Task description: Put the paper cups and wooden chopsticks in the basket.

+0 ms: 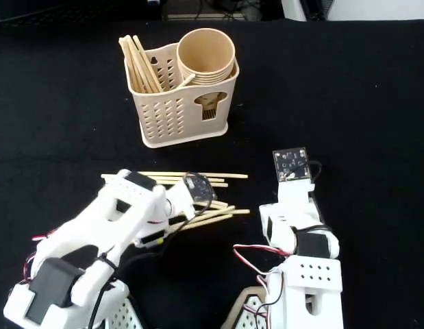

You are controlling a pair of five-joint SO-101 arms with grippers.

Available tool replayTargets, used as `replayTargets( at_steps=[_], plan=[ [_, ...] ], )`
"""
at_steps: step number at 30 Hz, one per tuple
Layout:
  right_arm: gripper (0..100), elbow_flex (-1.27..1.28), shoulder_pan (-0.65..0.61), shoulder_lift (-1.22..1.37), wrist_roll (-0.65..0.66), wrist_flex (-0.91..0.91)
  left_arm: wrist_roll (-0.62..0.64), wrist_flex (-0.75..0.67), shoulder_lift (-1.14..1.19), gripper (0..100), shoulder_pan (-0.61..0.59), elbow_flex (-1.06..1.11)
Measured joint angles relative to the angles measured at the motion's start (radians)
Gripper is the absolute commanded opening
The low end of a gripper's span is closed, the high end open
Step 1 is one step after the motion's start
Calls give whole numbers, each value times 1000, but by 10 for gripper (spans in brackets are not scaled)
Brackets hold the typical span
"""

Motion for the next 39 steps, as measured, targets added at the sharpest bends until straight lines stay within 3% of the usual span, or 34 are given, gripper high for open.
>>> replayTargets(
  at_steps=[9, 18, 24, 32, 39],
  plan=[
    [116, 0, 0, 0, 0, 0, 15, 104, -112, 27, 60, 0],
    [116, 0, 0, 0, 0, 0, 15, 130, -158, 50, 61, 0],
    [116, 6, 0, 0, 0, 0, 15, 66, -158, 187, 40, 25],
    [116, 6, 0, 0, -2, 0, 11, -120, -158, 159, -35, 118],
    [116, 6, 0, 0, -2, 0, 11, -155, -167, 155, -35, 141]
  ],
)
